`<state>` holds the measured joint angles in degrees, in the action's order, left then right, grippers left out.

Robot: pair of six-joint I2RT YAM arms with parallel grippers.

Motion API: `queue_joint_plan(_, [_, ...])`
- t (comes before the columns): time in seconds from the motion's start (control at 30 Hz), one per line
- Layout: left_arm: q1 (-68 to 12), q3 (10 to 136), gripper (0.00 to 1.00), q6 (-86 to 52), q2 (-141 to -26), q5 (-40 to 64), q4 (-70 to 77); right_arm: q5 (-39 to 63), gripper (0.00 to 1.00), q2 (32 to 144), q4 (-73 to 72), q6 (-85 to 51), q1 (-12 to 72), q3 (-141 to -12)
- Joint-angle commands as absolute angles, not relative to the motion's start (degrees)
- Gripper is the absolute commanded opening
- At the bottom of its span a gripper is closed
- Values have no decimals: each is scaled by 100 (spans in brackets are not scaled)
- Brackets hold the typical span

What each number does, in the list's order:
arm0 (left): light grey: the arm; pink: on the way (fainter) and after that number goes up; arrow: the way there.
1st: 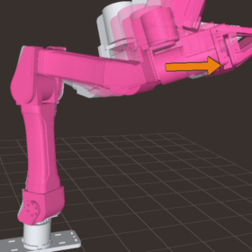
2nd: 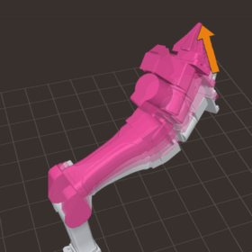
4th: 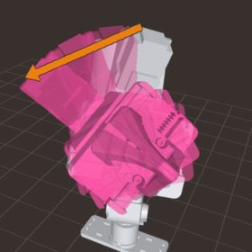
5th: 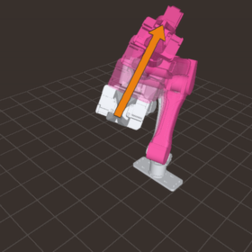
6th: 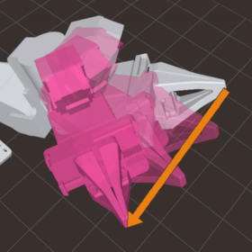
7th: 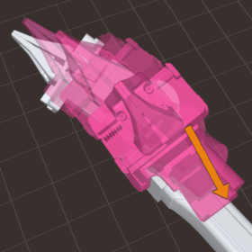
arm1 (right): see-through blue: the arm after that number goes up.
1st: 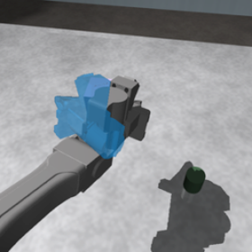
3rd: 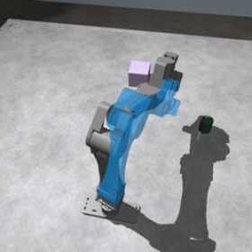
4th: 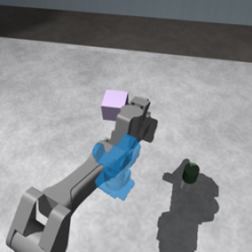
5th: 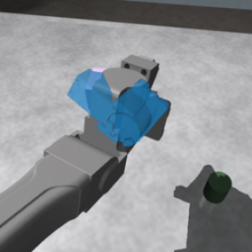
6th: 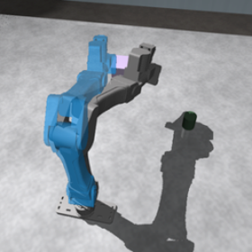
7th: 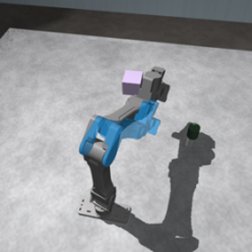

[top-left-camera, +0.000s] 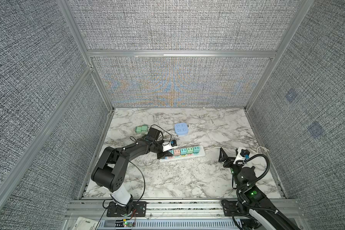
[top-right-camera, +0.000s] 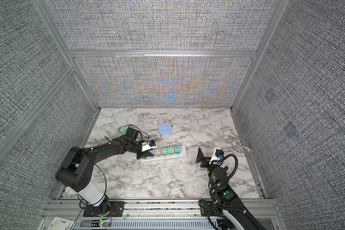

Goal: Insert plugs into power strip
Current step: Insert the plug into the socket, then move the socket to the middle-right of the table.

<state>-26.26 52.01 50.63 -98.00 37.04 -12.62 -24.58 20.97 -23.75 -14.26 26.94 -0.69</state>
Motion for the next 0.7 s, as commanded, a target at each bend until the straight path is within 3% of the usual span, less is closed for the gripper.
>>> queue_joint_plan(0.0, [-2639,5127,0,5212,-10058,2992,-2063,-2439,99,2085,-2411,-1485,2687,77])
queue_joint_plan(0.23, [-2637,5203,1,5053,-9754,2856,-1902,-2440,99,2087,-2410,-1486,2688,69])
queue_joint_plan(0.27, [-2641,5204,29,4997,-9658,2820,-1860,-2442,100,2092,-2408,-1489,2685,73])
queue_joint_plan(0.3, [-2638,5223,81,4960,-9549,2813,-1817,-2433,100,2092,-2413,-1485,2681,78])
queue_joint_plan(0.33, [-2641,5249,99,4904,-9437,2820,-1779,-2430,100,2088,-2408,-1486,2676,69])
queue_joint_plan(0.47, [-2645,5430,99,4425,-8650,2723,-1230,-2417,99,2126,-2428,-1485,2680,70])
queue_joint_plan(0.6, [-2643,5088,99,2814,-7426,2433,817,-2418,100,2234,-2469,-1486,2681,45])
queue_joint_plan(0.67, [-2647,4720,99,1157,-6766,1523,2186,-2425,99,2298,-2504,-1487,2681,25])
